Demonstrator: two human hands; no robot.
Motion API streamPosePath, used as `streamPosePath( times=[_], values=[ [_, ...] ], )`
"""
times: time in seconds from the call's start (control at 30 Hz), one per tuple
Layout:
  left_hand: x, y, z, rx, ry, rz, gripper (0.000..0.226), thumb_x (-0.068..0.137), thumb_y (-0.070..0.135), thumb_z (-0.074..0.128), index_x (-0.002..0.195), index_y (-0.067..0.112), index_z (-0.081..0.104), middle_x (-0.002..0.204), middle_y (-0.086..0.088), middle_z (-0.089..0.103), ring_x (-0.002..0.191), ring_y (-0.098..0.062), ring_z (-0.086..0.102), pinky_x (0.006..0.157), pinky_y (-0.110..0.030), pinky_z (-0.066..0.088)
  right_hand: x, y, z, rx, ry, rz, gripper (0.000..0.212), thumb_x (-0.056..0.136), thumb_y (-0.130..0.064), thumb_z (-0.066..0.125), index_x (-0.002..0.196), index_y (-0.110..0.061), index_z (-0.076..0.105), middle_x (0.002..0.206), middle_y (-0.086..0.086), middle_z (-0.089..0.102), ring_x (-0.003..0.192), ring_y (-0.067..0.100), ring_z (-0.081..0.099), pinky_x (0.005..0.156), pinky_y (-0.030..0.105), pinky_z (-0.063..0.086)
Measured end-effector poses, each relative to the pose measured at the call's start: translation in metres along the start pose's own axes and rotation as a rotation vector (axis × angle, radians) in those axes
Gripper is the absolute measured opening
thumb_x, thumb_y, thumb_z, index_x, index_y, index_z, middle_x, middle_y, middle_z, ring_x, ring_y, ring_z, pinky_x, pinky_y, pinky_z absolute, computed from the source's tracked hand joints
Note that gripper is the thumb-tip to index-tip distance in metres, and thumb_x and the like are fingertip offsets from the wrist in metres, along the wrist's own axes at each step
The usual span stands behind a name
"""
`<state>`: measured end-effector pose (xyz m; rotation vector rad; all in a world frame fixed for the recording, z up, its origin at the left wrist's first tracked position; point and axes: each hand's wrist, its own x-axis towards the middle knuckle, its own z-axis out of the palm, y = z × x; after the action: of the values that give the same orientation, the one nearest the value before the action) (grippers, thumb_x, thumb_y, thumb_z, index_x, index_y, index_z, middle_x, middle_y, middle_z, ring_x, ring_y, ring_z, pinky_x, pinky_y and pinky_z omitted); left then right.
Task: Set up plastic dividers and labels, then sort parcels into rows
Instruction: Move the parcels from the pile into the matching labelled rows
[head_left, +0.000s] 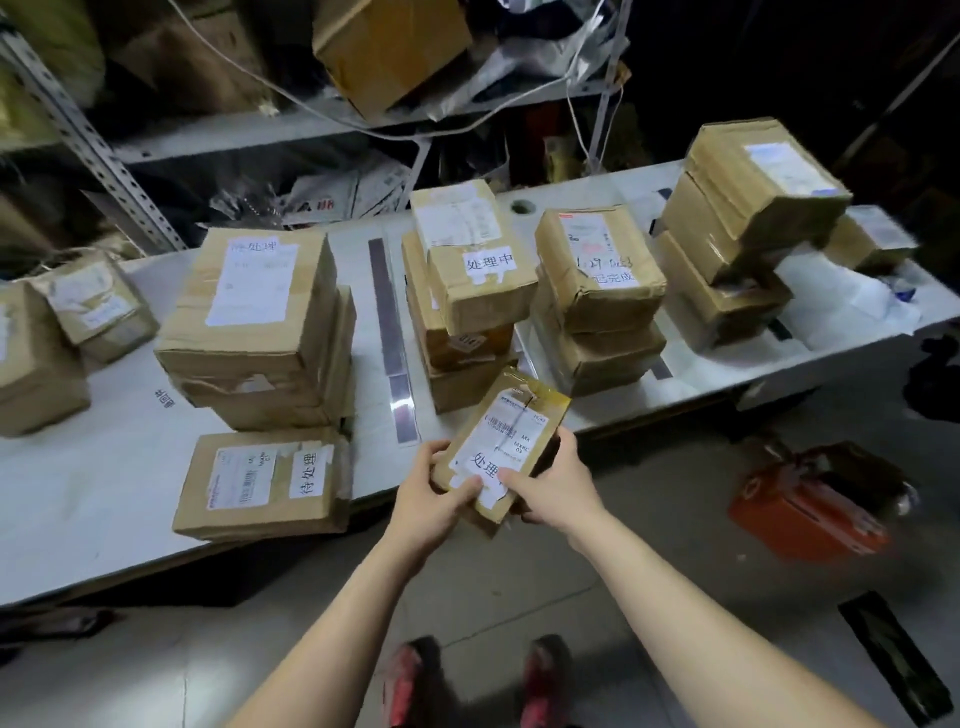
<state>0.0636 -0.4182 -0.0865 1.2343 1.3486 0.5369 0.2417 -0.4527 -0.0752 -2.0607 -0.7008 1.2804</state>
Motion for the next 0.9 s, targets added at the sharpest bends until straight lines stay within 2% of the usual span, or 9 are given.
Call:
streamPosePath(
  times=[0.17,0.27,0.37,0.5,0.6,0.7,0.77,0.83,0.9],
  values=[
    [0.017,-0.003,0.003,0.102,0.086,0.014,0.050,0.091,0.022,0.075,0.135,0.032,0.053,0.121,0.015,0.062,0.108,-0.004,0.062,0.081,-0.013,0.050,0.016,0.000,0.009,0.053,0.020,0.044,0.106,0.079,-0.029,0.086,0.158,-0.032,0.016,0.138,0.005,0.056,0.117,0.029,0.061,0.065,0.042,0.065],
    [0.021,-0.006,0.007,0.151,0.192,0.002,0.061,0.085,0.039,0.075,0.141,0.028,0.052,0.129,0.008,0.060,0.115,-0.009,0.060,0.098,-0.031,0.052,0.022,-0.002,0.014,0.081,0.039,0.065,0.099,0.079,-0.029,0.086,0.154,-0.027,0.022,0.135,0.005,0.055,0.114,0.029,0.062,0.065,0.042,0.065],
    [0.021,-0.010,0.008,0.150,0.305,-0.038,0.061,0.073,0.058,0.072,0.128,0.035,0.055,0.120,0.008,0.066,0.107,-0.009,0.065,0.095,-0.042,0.057,0.026,-0.003,0.016,0.065,0.064,0.063,0.090,0.077,-0.033,0.088,0.147,-0.023,0.031,0.128,0.003,0.056,0.110,0.028,0.064,0.066,0.041,0.066],
    [0.015,-0.005,0.008,0.215,0.325,-0.009,0.051,0.083,0.052,0.073,0.126,0.032,0.054,0.117,0.009,0.066,0.103,-0.005,0.063,0.090,-0.037,0.057,0.029,-0.007,0.018,0.060,0.097,0.038,0.086,0.072,-0.039,0.090,0.140,-0.025,0.039,0.127,0.001,0.061,0.115,0.027,0.063,0.081,0.048,0.063],
    [0.014,-0.004,0.004,0.308,0.304,0.019,0.056,0.085,0.057,0.069,0.131,0.030,0.053,0.119,0.010,0.065,0.103,-0.003,0.062,0.088,-0.035,0.057,0.027,-0.007,0.015,-0.012,0.131,0.007,0.082,0.073,-0.043,0.088,0.139,-0.022,0.044,0.128,-0.001,0.063,0.120,0.025,0.061,0.096,0.046,0.057],
    [0.013,-0.001,0.001,0.358,0.293,0.018,0.068,0.080,0.068,0.065,0.134,0.029,0.050,0.122,0.009,0.065,0.105,-0.007,0.064,0.090,-0.039,0.058,0.022,-0.009,0.011,-0.038,0.155,-0.011,0.069,0.074,-0.043,0.087,0.131,-0.024,0.053,0.126,-0.003,0.066,0.121,0.023,0.061,0.097,0.045,0.055],
    [0.010,0.009,-0.001,0.414,0.294,0.031,0.071,0.083,0.065,0.067,0.139,0.026,0.049,0.127,0.005,0.063,0.109,-0.010,0.063,0.091,-0.038,0.057,0.015,-0.015,0.005,-0.069,0.213,-0.046,0.063,0.076,-0.042,0.086,0.128,-0.026,0.055,0.125,-0.002,0.066,0.121,0.023,0.061,0.093,0.041,0.054],
    [0.006,0.023,-0.006,0.499,0.295,0.072,0.069,0.088,0.058,0.066,0.144,0.022,0.047,0.132,0.001,0.061,0.115,-0.015,0.060,0.091,-0.032,0.052,0.007,-0.024,-0.001,-0.149,0.273,-0.135,0.063,0.081,-0.042,0.082,0.134,-0.026,0.052,0.131,-0.001,0.062,0.122,0.023,0.059,0.089,0.038,0.051],
    [0.001,0.039,-0.016,0.608,0.304,0.121,0.064,0.093,0.053,0.063,0.147,0.023,0.044,0.137,0.000,0.057,0.121,-0.019,0.058,0.092,-0.033,0.048,-0.001,-0.040,-0.006,-0.298,0.273,-0.267,0.069,0.084,-0.044,0.078,0.142,-0.028,0.045,0.137,-0.002,0.056,0.126,0.023,0.055,0.093,0.041,0.052]
  ],
)
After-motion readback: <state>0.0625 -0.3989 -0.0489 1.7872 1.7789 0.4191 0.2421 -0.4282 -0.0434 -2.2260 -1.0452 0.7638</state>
